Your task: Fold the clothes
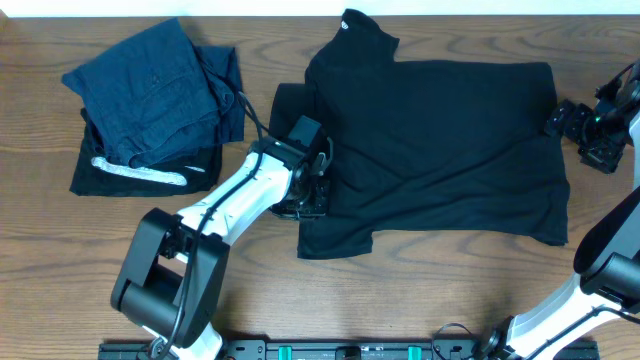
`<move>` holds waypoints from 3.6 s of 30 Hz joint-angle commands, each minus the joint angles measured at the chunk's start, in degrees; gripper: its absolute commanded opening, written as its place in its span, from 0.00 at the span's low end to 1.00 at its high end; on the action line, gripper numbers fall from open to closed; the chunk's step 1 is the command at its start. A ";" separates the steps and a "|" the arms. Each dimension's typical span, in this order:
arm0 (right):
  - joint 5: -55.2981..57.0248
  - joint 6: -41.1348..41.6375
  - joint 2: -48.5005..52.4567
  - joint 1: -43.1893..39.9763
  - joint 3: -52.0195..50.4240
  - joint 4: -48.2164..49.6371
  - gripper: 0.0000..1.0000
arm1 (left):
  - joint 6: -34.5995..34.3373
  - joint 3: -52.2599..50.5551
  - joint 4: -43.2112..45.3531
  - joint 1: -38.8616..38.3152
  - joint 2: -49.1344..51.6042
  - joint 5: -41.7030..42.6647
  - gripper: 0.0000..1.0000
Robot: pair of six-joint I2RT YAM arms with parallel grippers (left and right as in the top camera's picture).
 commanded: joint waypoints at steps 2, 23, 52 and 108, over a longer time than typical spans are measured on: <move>-0.37 -0.42 -0.24 -0.20 0.37 -0.15 0.99 | -1.42 -1.33 -0.24 0.04 0.79 -0.94 0.06; -0.37 -0.44 -0.22 -0.20 0.37 -0.17 0.99 | -7.65 -5.84 0.52 0.74 0.79 -1.31 0.06; -0.37 -0.44 -0.22 -0.20 0.37 -0.17 0.99 | -17.40 -13.62 -4.00 11.74 7.52 6.99 0.06; -0.37 -0.44 -0.22 -0.20 0.37 -0.17 0.99 | 5.57 -6.62 53.18 14.38 10.54 -11.91 0.06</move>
